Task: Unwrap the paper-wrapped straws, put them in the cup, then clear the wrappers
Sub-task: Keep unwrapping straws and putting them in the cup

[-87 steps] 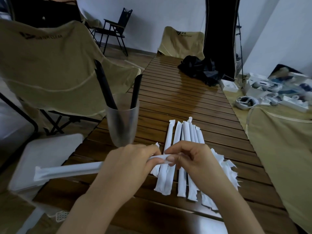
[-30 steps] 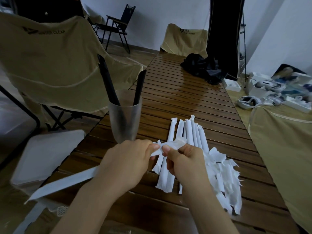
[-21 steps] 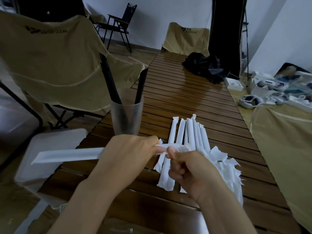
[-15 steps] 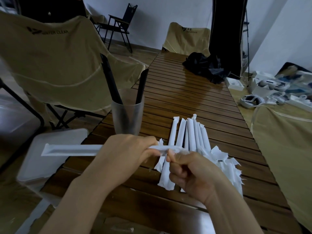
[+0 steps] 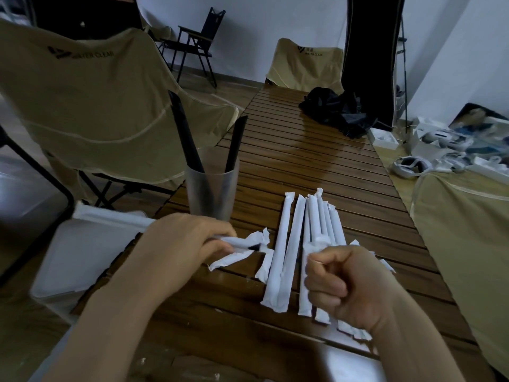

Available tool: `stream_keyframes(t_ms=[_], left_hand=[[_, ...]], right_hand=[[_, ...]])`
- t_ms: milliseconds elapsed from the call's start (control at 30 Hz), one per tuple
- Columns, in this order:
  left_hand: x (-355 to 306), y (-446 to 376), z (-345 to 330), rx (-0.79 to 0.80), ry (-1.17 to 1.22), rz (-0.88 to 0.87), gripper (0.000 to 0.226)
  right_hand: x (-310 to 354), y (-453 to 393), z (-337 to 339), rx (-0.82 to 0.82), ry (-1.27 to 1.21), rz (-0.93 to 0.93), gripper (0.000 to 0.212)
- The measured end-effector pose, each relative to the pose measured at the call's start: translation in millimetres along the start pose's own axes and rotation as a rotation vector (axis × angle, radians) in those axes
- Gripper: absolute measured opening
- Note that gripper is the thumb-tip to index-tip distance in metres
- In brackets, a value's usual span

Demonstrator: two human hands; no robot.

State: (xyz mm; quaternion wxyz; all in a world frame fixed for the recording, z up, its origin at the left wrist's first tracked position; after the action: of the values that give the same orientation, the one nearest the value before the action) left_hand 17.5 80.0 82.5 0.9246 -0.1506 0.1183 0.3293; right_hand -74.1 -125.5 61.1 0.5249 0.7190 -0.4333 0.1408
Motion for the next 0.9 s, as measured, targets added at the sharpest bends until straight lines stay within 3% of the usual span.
stream_keyframes(t_ms=[67, 167, 233, 300, 400, 433, 633, 900], left_hand=[[10.7, 7.9, 1.9, -0.005, 0.005, 0.060, 0.010], [15.2, 11.5, -2.3, 0.018, 0.024, 0.129, 0.011], [15.7, 9.6, -8.2, 0.034, 0.062, 0.158, 0.017], [15.4, 8.0, -12.1, 0.058, 0.093, 0.187, 0.023], [12.8, 7.2, -17.8, 0.094, 0.102, 0.185, 0.027], [11.6, 7.4, -19.5, 0.100, 0.113, 0.179, 0.026], [2.0, 5.4, -20.9, 0.131, 0.188, 0.111, 0.014], [-8.1, 4.5, -20.5, 0.147, 0.199, 0.079, 0.014]], right_hand=[[3.5, 0.2, 8.9, -0.154, 0.169, 0.096, 0.022], [-1.9, -10.4, 10.4, -0.534, 0.775, 0.254, 0.023], [-9.8, -25.1, 1.0, -0.623, 1.036, 0.239, 0.018], [-16.7, -38.8, -8.5, -0.600, 1.079, 0.230, 0.015], [-14.1, -38.6, -14.5, -0.633, 1.125, 0.373, 0.064], [-11.3, -33.6, -16.5, -0.631, 1.120, 0.451, 0.069], [-4.6, -21.3, -32.8, -0.466, 1.155, 0.686, 0.024], [-4.3, -21.8, -35.9, -0.408, 1.151, 0.672, 0.012]])
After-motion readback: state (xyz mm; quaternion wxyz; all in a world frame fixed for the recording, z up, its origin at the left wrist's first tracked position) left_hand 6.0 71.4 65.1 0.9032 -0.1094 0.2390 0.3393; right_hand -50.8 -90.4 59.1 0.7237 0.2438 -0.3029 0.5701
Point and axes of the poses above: each hand's wrist, its own y-axis away from the middle knuckle, its own z-axis out of the back of the hand, x = y × z, the point moved 3 cm from there along -y, towards the middle knuckle, and after that the axes turned 6 degrees about -z, right-handed, at the moved point
